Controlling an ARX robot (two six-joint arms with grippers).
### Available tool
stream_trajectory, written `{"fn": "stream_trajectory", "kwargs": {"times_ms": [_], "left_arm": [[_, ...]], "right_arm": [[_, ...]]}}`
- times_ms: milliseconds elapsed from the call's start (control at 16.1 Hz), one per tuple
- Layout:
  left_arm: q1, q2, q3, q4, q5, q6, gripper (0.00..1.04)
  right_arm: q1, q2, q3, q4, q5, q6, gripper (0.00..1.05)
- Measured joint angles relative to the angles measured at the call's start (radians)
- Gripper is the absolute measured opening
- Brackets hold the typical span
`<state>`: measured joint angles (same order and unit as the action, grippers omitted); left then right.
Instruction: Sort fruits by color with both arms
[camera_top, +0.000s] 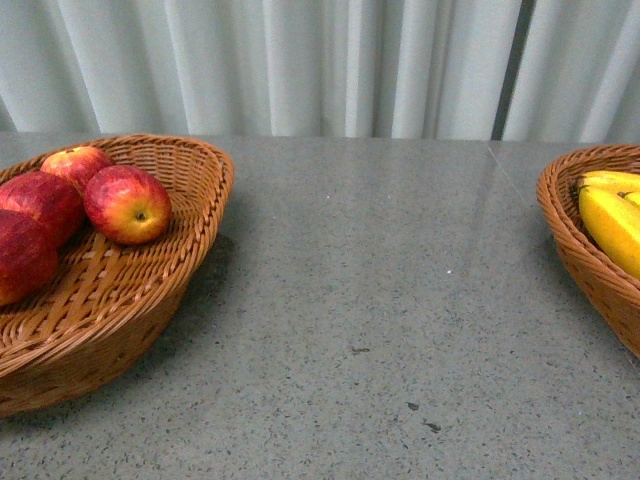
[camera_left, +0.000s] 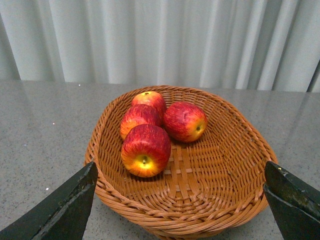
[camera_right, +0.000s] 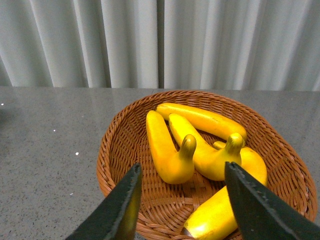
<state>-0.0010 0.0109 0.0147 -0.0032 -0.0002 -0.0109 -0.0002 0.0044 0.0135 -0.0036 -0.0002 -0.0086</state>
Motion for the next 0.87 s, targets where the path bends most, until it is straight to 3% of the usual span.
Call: {"fn": "stream_trajectory", "kwargs": {"times_ms": [248,870], "left_arm": [[0.000,0.000,0.000,0.000,0.000,0.000,0.98],[0.000,0.000,0.000,0.000,0.000,0.000,0.98]], "right_arm": [[0.000,0.000,0.000,0.000,0.000,0.001,1.00],[0.000,0.000,0.000,0.000,0.000,0.001,0.98]]}}
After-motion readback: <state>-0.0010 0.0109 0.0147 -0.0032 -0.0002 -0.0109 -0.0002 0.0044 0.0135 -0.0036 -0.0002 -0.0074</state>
